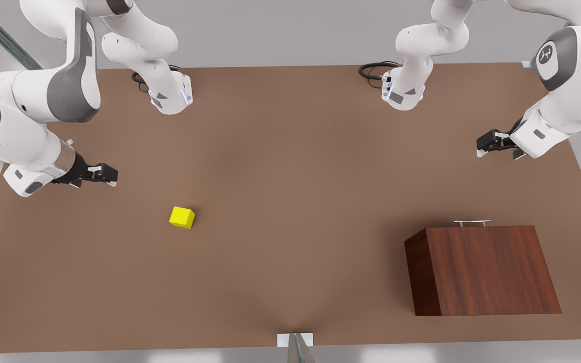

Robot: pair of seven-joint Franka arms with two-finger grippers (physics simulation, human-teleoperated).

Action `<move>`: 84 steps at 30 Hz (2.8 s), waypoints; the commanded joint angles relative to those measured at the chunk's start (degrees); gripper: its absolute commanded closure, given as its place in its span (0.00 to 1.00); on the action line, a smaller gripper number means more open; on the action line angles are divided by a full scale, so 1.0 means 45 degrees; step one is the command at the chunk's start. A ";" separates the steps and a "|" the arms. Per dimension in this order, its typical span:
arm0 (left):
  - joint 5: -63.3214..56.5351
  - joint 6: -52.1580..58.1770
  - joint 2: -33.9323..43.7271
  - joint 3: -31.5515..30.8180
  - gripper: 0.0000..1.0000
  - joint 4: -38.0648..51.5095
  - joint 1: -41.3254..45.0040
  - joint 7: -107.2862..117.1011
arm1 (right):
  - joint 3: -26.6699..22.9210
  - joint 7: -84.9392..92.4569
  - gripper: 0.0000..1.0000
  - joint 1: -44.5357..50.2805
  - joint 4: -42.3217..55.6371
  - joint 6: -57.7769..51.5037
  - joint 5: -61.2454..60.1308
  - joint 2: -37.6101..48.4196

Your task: Open the drawer with left arm, place the square in the middle with right arm, and place the square in the drawer with left arm

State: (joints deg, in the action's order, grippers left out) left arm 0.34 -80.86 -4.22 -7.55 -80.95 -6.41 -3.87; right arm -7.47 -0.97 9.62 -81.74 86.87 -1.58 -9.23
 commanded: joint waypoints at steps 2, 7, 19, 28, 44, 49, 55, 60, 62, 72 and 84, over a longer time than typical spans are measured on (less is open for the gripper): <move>-0.0017 0.0000 -0.0018 -0.0002 0.00 0.0000 0.0000 -0.0020 | -0.0001 0.0000 0.00 0.0010 -0.0019 0.0011 0.0000 0.0001; -0.0055 -0.1581 -0.0780 -0.0119 0.00 -0.1796 -0.0527 -0.5833 | 0.0019 -0.0837 0.00 0.1572 -0.3220 0.3034 0.0000 -0.0019; -0.2594 -1.3631 0.0919 0.0018 0.00 -1.0565 -0.1660 -1.6230 | 0.0097 -0.6797 0.00 0.3214 -0.7754 0.9698 -0.0117 -0.1815; -0.5817 -1.4434 0.0352 -0.0002 0.00 -1.0878 -0.1797 -1.6348 | 0.0078 -0.6230 0.00 0.2159 -0.7578 1.0948 -0.0117 -0.2558; -0.6579 -1.6445 -0.0897 0.0018 0.00 -1.1074 -0.1875 -1.6055 | 0.0722 -0.5488 0.00 0.1670 -0.7519 1.0968 -0.0156 -0.3124; -0.6872 -1.6465 -0.1015 0.0018 0.00 -1.1035 -0.1875 -1.5898 | 0.0722 -0.5547 0.00 0.1534 -0.7656 1.0968 -0.0156 -0.3456; -0.7067 -1.6484 -0.1073 0.0057 0.00 -1.0976 -0.1875 -1.5723 | 0.0703 -0.5508 0.00 0.1416 -0.7637 1.1085 -0.0156 -0.3632; -0.7145 -1.6484 -0.1268 0.0076 0.00 -1.0800 -0.1895 -1.5547 | 0.0722 -0.4572 0.00 0.1299 -0.7617 1.1144 -0.0137 -0.3788; -0.7438 -1.6465 -0.1288 0.0076 0.12 -1.0800 -0.1875 -1.5430 | 0.0703 -0.4414 0.00 0.1241 -0.7598 1.1144 -0.0137 -0.3847; -0.7886 -1.6445 -0.1269 0.0076 0.18 -1.0820 -0.1875 -1.5001 | 0.0722 -0.4434 0.00 0.1319 -0.7441 1.1476 -0.0156 -0.4296; -0.7966 -1.6328 -0.1191 0.0057 0.18 -1.0957 -0.1875 -1.4707 | 0.0722 -0.4434 0.35 0.1377 -0.7383 1.1554 -0.0156 -0.4667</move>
State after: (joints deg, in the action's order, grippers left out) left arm -35.41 -154.34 -9.50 -7.29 -130.30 -14.86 -70.05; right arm -4.22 -20.84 15.82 -114.96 138.87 -2.28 -30.24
